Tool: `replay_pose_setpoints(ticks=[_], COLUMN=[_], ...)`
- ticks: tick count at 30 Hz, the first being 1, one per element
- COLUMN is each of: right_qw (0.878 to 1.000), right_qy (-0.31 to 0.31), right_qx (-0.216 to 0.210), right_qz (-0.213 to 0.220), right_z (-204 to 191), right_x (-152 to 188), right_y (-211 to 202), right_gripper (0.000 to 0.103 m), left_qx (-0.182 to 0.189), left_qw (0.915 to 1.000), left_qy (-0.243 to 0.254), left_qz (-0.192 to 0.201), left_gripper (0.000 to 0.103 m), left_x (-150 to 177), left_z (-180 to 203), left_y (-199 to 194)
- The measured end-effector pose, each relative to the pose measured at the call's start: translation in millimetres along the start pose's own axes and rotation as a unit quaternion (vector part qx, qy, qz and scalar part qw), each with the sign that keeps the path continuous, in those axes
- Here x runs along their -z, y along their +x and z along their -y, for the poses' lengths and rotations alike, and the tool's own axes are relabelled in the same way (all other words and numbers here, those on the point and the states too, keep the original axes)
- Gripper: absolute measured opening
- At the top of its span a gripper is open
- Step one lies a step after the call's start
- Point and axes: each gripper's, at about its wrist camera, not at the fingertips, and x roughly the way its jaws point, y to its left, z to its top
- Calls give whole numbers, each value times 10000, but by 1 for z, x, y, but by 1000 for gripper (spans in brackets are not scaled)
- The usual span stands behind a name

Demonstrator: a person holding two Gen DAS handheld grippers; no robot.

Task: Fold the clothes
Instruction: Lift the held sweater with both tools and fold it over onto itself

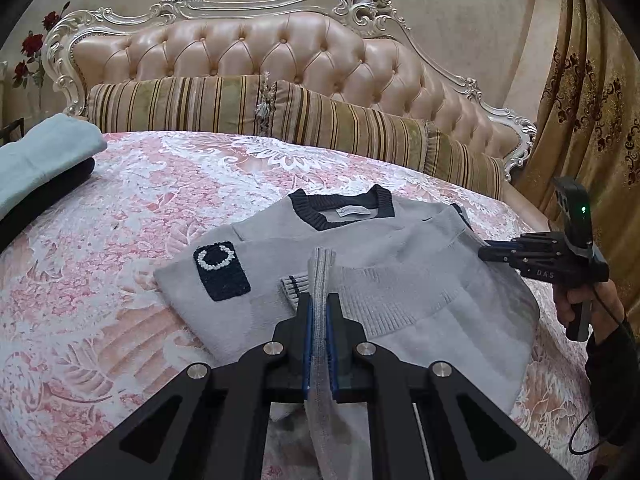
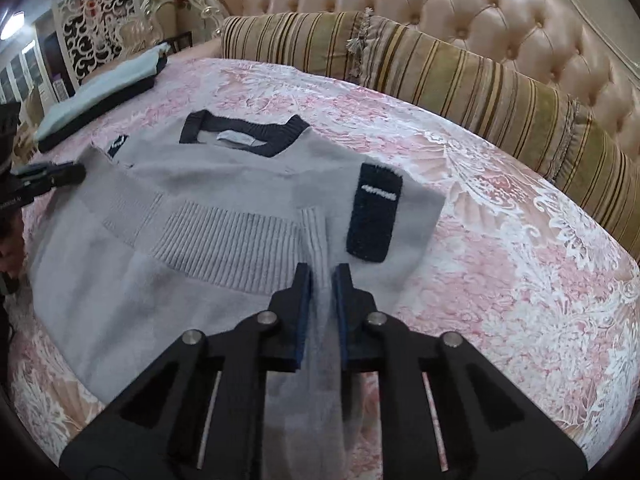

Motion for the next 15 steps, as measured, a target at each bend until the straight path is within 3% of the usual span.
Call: replay_pose_setpoints(ticks=[10,15], right_qw=[9991,9992], right_qy=[-370,-382], right_qx=[216,105], right_qz=[-77,-39], right_z=[-13,-15], right_x=[1,3], right_y=[3,2], right_gripper=[15,13], left_qx=[40,45], left_qw=[10000,10000], left_qy=[-8,2], left_qz=[32,23], left_gripper=[7,7], left_x=[0,1], left_z=[2,2], left_y=[-2,-1])
